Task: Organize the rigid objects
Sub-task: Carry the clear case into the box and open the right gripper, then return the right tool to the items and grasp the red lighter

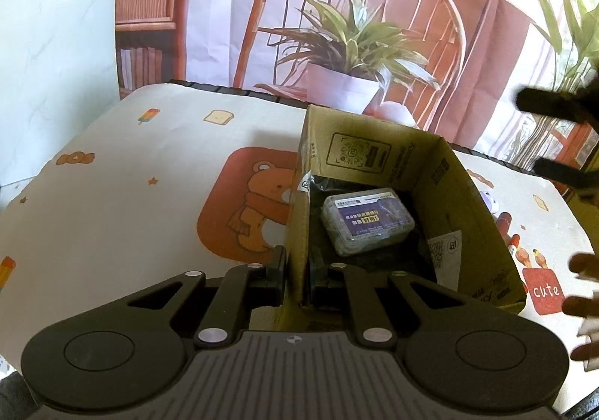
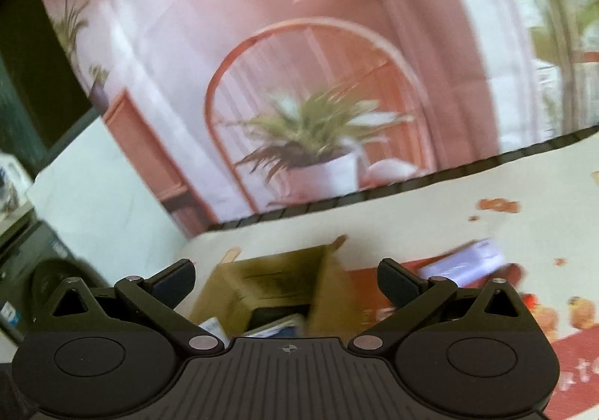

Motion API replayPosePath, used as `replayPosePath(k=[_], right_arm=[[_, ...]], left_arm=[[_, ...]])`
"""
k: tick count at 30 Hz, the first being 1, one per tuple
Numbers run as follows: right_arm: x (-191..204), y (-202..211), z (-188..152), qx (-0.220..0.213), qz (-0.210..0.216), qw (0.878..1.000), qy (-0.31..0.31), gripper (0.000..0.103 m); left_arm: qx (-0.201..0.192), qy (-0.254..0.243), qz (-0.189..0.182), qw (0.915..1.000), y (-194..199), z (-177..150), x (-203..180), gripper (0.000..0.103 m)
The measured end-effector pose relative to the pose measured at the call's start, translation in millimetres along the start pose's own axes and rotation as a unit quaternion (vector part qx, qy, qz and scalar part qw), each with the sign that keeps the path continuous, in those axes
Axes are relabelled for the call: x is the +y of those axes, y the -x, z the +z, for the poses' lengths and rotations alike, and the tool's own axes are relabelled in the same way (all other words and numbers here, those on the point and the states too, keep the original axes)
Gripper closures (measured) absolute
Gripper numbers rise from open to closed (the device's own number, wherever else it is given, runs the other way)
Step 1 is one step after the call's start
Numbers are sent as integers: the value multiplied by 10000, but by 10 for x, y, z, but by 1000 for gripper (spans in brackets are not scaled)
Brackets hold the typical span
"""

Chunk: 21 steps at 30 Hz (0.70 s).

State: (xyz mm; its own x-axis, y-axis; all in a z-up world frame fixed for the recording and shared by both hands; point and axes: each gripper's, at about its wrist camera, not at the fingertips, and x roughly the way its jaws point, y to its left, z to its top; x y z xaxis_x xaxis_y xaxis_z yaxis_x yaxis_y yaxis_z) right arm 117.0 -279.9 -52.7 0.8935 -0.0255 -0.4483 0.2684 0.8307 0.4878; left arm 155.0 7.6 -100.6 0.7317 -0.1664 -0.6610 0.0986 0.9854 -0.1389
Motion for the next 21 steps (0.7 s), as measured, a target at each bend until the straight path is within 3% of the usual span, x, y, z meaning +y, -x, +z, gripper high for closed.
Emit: replayPosePath(k=[4, 9, 12, 15, 21], right_arm=[[-238, 239, -159, -283, -455, 9985, 105, 0], [-524, 412, -422, -236, -1075, 9939, 123, 0], [-632, 404, -581, 47, -1496, 9880, 371, 0], [-624, 333, -755, 467, -2021, 9738, 936, 0], [-503, 169, -996, 682, -1927, 9680, 1456, 3]], left_arm=[[27, 8, -6, 10000, -5, 7, 10, 90], [35, -2, 18, 10000, 0, 2, -3, 90], [37, -8, 36, 10000, -2, 3, -14, 90], [36, -23, 52, 10000, 2, -1, -23, 90], [29, -30, 79, 10000, 5, -10, -36, 90]])
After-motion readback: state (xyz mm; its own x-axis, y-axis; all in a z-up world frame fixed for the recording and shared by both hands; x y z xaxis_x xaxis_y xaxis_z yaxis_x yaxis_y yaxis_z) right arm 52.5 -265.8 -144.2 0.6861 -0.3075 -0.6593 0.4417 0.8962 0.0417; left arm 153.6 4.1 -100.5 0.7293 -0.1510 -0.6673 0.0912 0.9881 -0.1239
